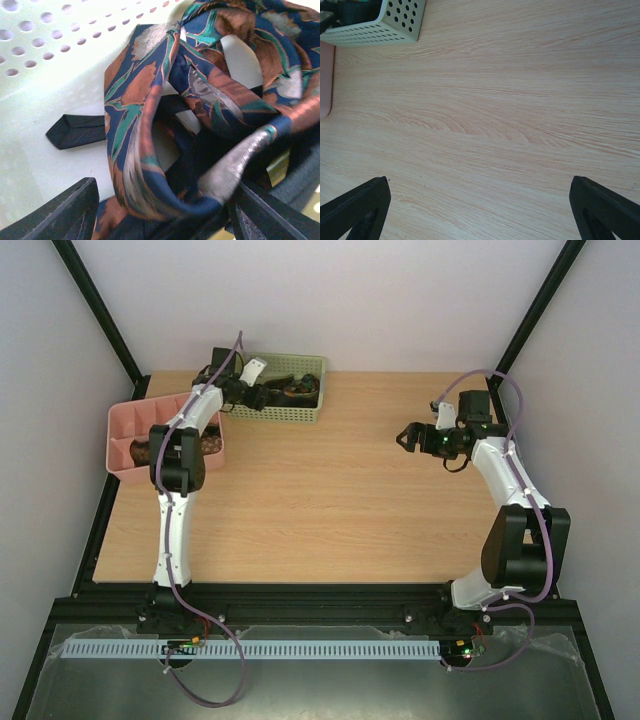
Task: Roll the ties
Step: Pick up the tie from the bin.
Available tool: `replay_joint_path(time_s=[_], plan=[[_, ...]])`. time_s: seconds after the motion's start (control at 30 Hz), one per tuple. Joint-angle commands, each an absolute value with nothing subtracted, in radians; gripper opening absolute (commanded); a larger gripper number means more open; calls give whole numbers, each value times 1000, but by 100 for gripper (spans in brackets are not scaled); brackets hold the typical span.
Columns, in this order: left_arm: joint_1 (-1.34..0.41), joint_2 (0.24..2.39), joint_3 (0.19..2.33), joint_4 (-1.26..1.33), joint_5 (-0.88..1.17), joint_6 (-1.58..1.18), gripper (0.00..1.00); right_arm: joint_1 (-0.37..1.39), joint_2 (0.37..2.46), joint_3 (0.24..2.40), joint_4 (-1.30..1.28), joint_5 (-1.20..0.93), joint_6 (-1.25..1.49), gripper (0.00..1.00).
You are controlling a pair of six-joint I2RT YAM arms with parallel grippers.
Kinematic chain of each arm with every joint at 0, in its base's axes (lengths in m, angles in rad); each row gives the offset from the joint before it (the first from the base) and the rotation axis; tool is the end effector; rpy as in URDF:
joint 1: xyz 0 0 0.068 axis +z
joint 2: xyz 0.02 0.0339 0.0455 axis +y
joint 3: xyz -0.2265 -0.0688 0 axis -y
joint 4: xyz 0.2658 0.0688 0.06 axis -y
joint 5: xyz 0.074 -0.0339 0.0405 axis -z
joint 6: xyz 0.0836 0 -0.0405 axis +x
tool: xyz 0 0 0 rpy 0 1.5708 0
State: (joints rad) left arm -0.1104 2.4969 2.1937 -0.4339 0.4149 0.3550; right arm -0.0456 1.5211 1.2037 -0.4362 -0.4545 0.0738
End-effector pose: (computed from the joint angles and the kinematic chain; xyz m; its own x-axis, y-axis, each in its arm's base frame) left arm 0.5768 -0.0978 0.1264 -0.4882 0.3742 -0.7884 0.6049 0.7963 0.0033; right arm 0.3900 0.0189 0.2117 -0.7023 0.0984 -0.7051 -0.2277 0.9074 0.3534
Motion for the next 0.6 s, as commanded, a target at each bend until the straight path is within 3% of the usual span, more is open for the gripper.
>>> replay_joint_path(time_s=[0.0,0.1,0.2,0.37,0.57], plan=[[-130,2540,2241,-408,450,396,72,-49,1541,1237,-447,-448,60,99],[-146,2560,2254,-399,455,416,62,-49,1548,1243,-449,-440,56,99],[-153,2570,2293,-395,455,413,45,-49,1549,1250,-452,-429,52,99],[-153,2499,2301,-341,438,374,4,-49,1534,1241,-455,-412,49,99],[-152,2371,2300,-269,395,345,2,-49,1488,1205,-448,-398,54,98]])
